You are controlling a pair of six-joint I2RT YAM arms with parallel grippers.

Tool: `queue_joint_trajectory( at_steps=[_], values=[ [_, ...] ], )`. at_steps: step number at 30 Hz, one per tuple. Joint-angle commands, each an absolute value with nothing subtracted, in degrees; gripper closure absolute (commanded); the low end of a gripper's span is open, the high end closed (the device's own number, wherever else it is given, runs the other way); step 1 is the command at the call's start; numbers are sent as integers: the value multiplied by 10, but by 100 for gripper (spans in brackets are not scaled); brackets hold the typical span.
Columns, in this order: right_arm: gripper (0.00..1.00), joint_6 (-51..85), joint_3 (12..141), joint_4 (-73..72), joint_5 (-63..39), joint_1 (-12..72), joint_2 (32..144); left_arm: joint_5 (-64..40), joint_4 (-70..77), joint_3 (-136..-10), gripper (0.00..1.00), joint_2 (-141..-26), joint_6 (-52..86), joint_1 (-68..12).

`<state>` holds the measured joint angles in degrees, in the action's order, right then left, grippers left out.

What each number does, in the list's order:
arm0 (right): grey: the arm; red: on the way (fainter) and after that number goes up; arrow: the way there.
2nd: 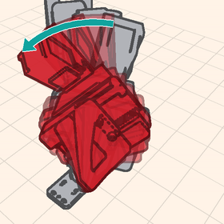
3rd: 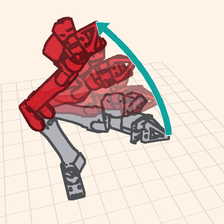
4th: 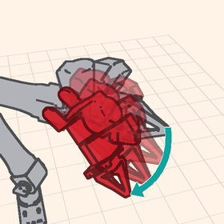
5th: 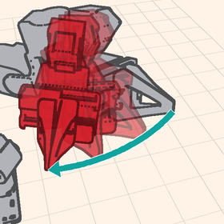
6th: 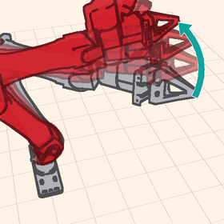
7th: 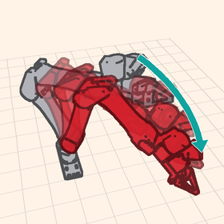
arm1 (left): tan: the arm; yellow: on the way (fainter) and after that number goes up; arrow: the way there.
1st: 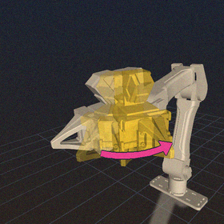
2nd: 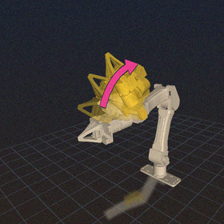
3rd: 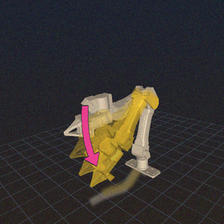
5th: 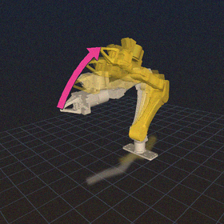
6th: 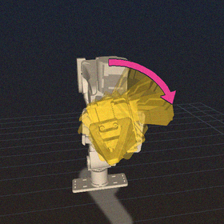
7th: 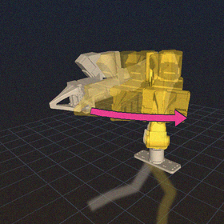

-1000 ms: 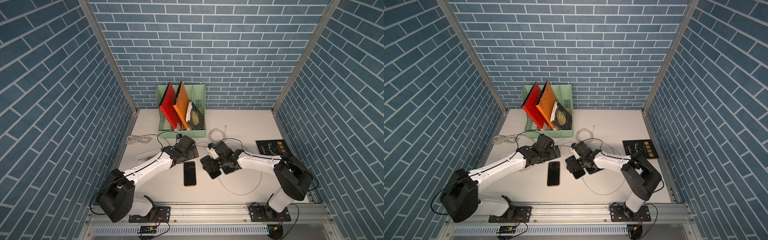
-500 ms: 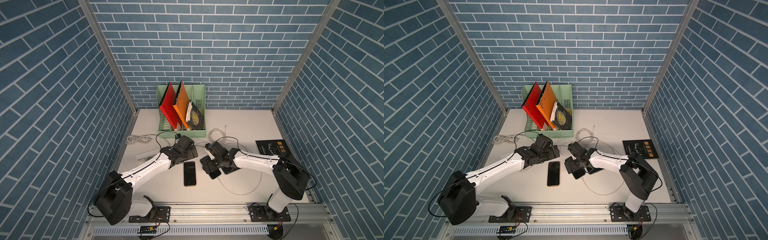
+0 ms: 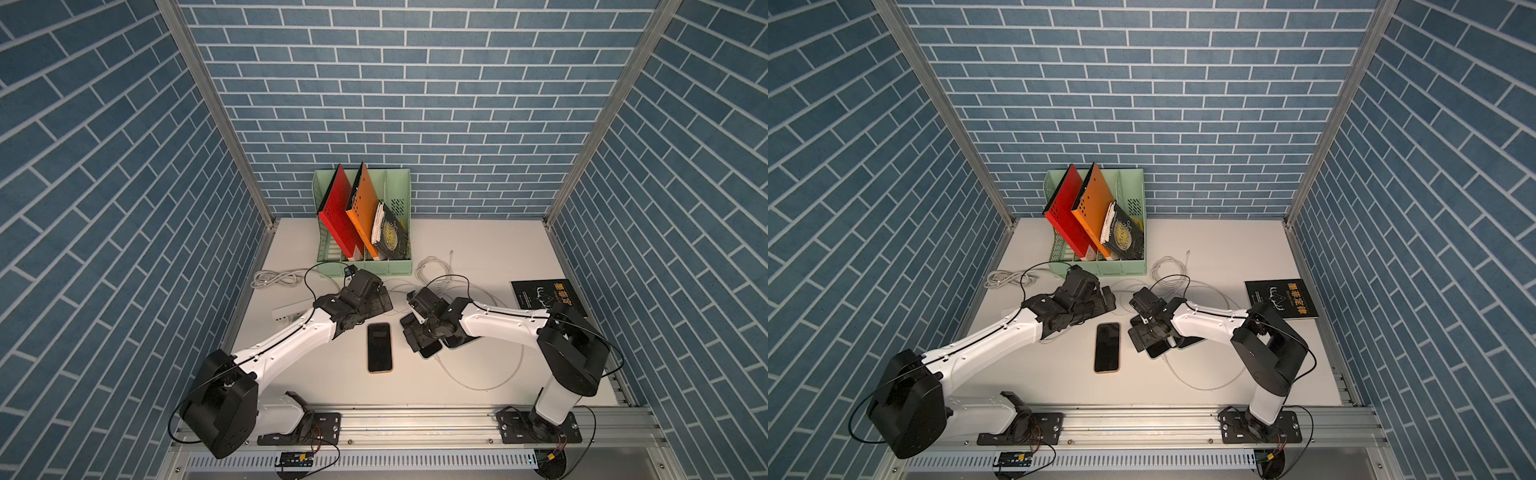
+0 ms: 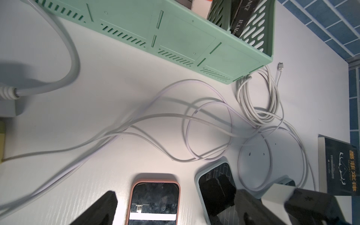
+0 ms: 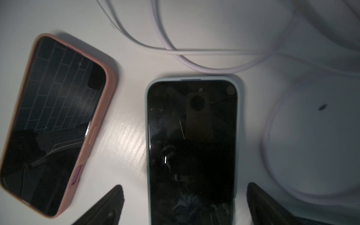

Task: Unplug the charging cable from the phone
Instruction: Pick up the phone at the center of the board.

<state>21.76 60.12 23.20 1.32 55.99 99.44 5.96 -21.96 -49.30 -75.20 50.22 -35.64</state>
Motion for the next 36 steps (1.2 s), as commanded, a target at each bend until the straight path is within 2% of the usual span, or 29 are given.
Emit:
queue_joint_trajectory(
  at_steps=[1,12,19,26,34,36],
  values=[
    [1,192,618,257,25,564,1008,62,-218,-482,0,-747,505,-352],
    [1,162,642,275,21,564,1046,53,-211,-479,0,-755,505,-348],
    [6,153,651,281,9,563,1064,49,-208,-479,0,-759,504,-343],
    [34,152,649,281,-6,559,1080,48,-212,-475,0,-751,506,-341],
    [58,153,647,278,-8,558,1063,47,-213,-470,0,-745,508,-340],
    [61,156,647,274,-11,556,1051,47,-211,-471,0,-742,508,-339]
  ],
)
